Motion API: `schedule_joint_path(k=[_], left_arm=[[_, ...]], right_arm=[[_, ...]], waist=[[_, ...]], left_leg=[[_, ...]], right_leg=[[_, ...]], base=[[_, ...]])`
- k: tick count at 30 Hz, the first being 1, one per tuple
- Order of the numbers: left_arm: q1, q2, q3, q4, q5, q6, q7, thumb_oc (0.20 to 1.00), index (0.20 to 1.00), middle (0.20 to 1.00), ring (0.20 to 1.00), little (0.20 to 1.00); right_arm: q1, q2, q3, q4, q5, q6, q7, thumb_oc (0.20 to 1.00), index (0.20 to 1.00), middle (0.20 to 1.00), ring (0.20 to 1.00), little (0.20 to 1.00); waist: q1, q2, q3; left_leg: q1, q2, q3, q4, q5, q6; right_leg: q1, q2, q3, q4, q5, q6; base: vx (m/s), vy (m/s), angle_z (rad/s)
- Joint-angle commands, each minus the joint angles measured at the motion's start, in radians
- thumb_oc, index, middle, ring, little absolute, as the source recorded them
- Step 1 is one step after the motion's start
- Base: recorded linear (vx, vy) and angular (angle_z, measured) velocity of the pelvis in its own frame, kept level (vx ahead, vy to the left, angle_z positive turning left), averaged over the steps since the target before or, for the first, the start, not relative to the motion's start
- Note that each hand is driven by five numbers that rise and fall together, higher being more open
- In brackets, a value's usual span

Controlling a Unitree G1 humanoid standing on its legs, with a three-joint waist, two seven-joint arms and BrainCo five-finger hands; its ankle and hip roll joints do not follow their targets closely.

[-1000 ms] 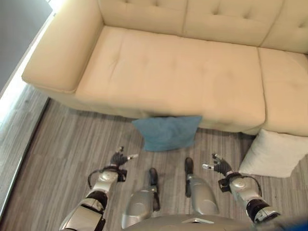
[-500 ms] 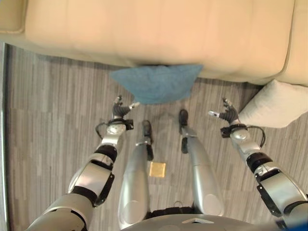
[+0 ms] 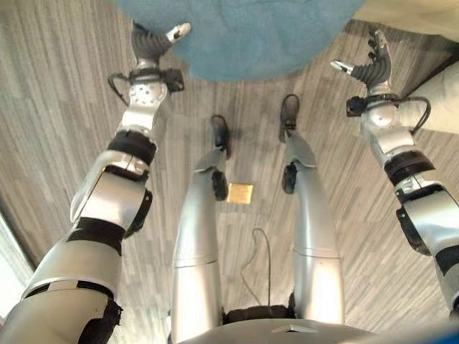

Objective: Pick up all the scattered cushions and arrange them neatly on the sofa.

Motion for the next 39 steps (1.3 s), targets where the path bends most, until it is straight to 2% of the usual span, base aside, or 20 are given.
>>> schedule_joint_path(k=[1,5,14,15,21,25,26,27,29,30,33,39], left_arm=[[0.162,-0.012,0.043,0.007,0.01,-0.044,-0.014,1.0,1.0,1.0,1.0,1.0],[0.096,-0.033,-0.014,-0.039,0.011,-0.047,-0.01,1.0,1.0,1.0,1.0,1.0],[0.064,-0.045,-0.056,-0.116,-0.002,-0.057,-0.01,1.0,1.0,1.0,1.0,1.0],[0.055,-0.051,-0.07,-0.132,-0.006,-0.054,-0.009,1.0,1.0,1.0,1.0,1.0],[0.002,-0.084,-0.099,-0.142,-0.019,-0.065,0.001,1.0,1.0,1.0,1.0,1.0],[-0.022,-0.103,-0.106,-0.147,-0.028,-0.071,0.007,1.0,1.0,1.0,1.0,1.0],[-0.025,-0.107,-0.102,-0.148,-0.036,-0.073,0.008,1.0,1.0,1.0,1.0,1.0],[-0.02,-0.108,-0.096,-0.157,-0.04,-0.077,0.006,0.777,0.777,0.777,0.777,0.777],[-0.014,-0.114,-0.087,-0.173,-0.046,-0.084,0.009,0.256,0.256,0.256,0.256,0.256],[-0.013,-0.113,-0.087,-0.174,-0.046,-0.084,0.009,0.2,0.2,0.2,0.2,0.2],[0.026,-0.116,-0.058,-0.216,-0.062,-0.097,0.008,0.2,0.2,0.2,0.2,0.2],[0.115,-0.137,-0.048,-0.32,-0.017,-0.105,0.024,0.2,0.2,0.2,0.2,0.2]], right_arm=[[0.138,-0.015,0.028,-0.009,0.045,-0.032,0.008,1.0,1.0,1.0,1.0,1.0],[0.044,-0.072,0.074,0.001,0.058,-0.032,0.027,1.0,1.0,1.0,1.0,1.0],[-0.054,-0.111,0.142,-0.018,0.099,-0.039,0.063,1.0,1.0,1.0,1.0,1.0],[-0.098,-0.107,0.183,-0.029,0.092,-0.033,0.072,1.0,1.0,1.0,1.0,1.0],[-0.206,-0.047,0.25,0.004,0.086,-0.027,0.074,1.0,1.0,1.0,1.0,1.0],[-0.265,0.022,0.297,0.009,0.076,-0.02,0.081,1.0,1.0,1.0,1.0,1.0],[-0.269,0.037,0.301,0.002,0.079,-0.022,0.085,0.893,0.893,0.893,0.893,0.893],[-0.271,0.049,0.303,-0.012,0.08,-0.023,0.086,0.2,0.2,0.2,0.2,0.2],[-0.267,0.074,0.299,-0.045,0.083,-0.03,0.088,0.2,0.2,0.2,0.2,0.2],[-0.266,0.075,0.299,-0.046,0.083,-0.029,0.088,0.2,0.2,0.2,0.2,0.2],[-0.225,0.117,0.278,-0.122,0.084,-0.04,0.094,0.2,0.2,0.2,0.2,0.2],[-0.112,0.094,0.242,-0.25,-0.01,-0.031,0.091,0.2,0.2,0.2,0.2,0.2]], waist=[[-0.017,0.035,-0.115],[-0.011,0.05,-0.109],[0.012,0.067,-0.09],[0.021,0.071,-0.085],[0.044,0.088,-0.083],[0.06,0.097,-0.084],[0.062,0.097,-0.085],[0.064,0.097,-0.087],[0.063,0.095,-0.092],[0.062,0.095,-0.093],[0.058,0.084,-0.116],[0.045,0.067,-0.161]], left_leg=[[0.04,0.004,-0.077,-0.123,0.037,-0.072],[-0.02,0.001,-0.076,-0.112,0.045,-0.068],[-0.08,-0.001,-0.079,-0.064,0.049,-0.066],[-0.098,-0.001,-0.083,-0.044,0.05,-0.065],[-0.139,-0.005,-0.092,-0.004,0.052,-0.066],[-0.159,-0.007,-0.093,0.01,0.056,-0.066],[-0.161,-0.007,-0.094,0.013,0.057,-0.066],[-0.162,-0.006,-0.095,0.014,0.057,-0.066],[-0.164,-0.008,-0.096,0.018,0.06,-0.068],[-0.165,-0.008,-0.096,0.018,0.06,-0.068],[-0.153,-0.005,-0.101,0.008,0.061,-0.068],[-0.09,0.001,-0.117,-0.055,0.07,-0.07]], right_leg=[[0.059,-0.003,0.026,0.028,-0.089,0.065],[-0.008,-0.002,0.028,0.048,-0.085,0.069],[-0.071,0.001,0.027,0.111,-0.095,0.066],[-0.093,0.003,0.024,0.14,-0.103,0.06],[-0.128,0.003,0.02,0.184,-0.113,0.054],[-0.15,0.003,0.018,0.211,-0.121,0.049],[-0.154,0.004,0.017,0.219,-0.123,0.048],[-0.157,0.005,0.019,0.222,-0.124,0.048],[-0.159,0.007,0.014,0.23,-0.129,0.046],[-0.16,0.007,0.013,0.23,-0.129,0.046],[-0.148,0.014,0.005,0.223,-0.133,0.041],[-0.083,0.022,-0.015,0.183,-0.141,0.041]], base=[[0.03,0.037,0.02],[0.01,0.006,0.0],[0.0,-0.033,0.02],[0.01,-0.064,0.04],[0.0,-0.054,0.08],[0.0,0.0,0.0],[0.01,-0.034,0.01],[0.01,-0.036,0.01],[0.01,-0.019,0.01],[0.0,0.0,0.0],[0.0,-0.045,0.02],[-0.01,-0.017,0.02]])
